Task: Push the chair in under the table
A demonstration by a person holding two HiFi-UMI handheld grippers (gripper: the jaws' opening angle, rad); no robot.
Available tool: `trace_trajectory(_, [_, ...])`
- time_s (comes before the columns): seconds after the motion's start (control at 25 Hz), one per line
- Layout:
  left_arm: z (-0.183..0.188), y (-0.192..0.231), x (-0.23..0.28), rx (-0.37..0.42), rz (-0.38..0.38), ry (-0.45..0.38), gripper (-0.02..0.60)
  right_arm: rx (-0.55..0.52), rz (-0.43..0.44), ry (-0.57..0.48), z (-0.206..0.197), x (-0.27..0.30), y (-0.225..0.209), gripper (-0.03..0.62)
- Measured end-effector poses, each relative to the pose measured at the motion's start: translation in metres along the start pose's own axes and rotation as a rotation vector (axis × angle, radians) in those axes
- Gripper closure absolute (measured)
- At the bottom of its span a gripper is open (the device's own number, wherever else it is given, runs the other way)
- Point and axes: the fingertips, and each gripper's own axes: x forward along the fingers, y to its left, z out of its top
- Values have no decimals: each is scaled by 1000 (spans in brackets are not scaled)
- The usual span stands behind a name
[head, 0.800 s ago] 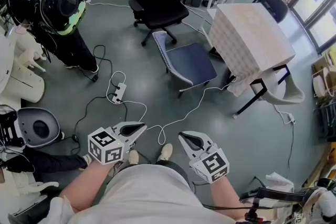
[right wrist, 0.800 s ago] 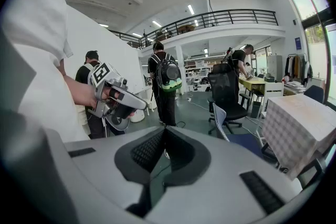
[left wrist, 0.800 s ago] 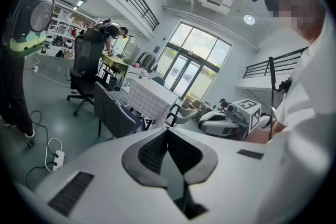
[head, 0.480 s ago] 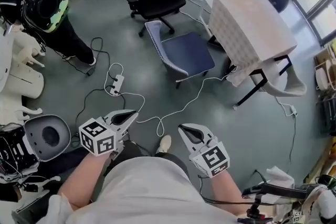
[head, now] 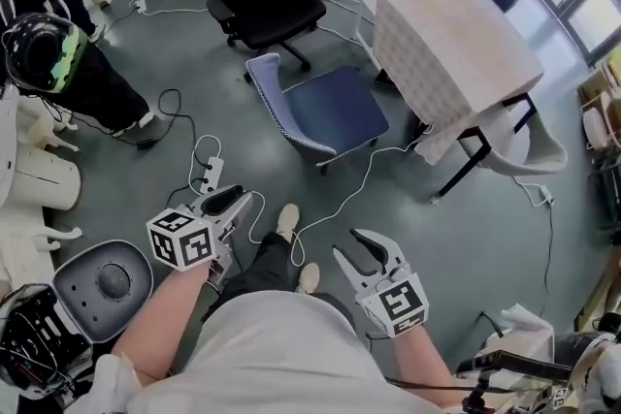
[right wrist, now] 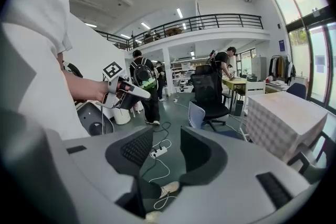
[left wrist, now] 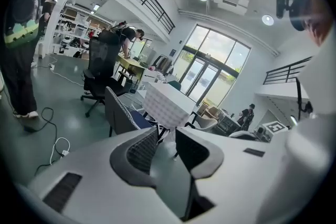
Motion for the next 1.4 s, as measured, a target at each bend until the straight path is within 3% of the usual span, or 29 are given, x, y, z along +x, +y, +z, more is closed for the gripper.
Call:
trace_trajectory(0.28, [60,71,139,-139,67,-6,399,64,-127,28,8,17,-102,431])
trace_trajectory(0.52, [83,155,262,-243,152,102,379,54,-219,99,17,57,-195,431])
trace_trajectory(0.76, [83,229,350,-386,236,197,356,108,-292,136,34,110,-260,431])
trace_trajectory(1.0, [72,253,405,-478,311,252,370,138,-307,170,34,124,-316,431])
trace_trajectory(1.24, [75,257,423,-571,317,179,448,103,-287,156,33,136,-352,431])
trace_trajectory(1.4, [73,261,438,-629,367,143,482,93,-247,166,17,137,-380,431])
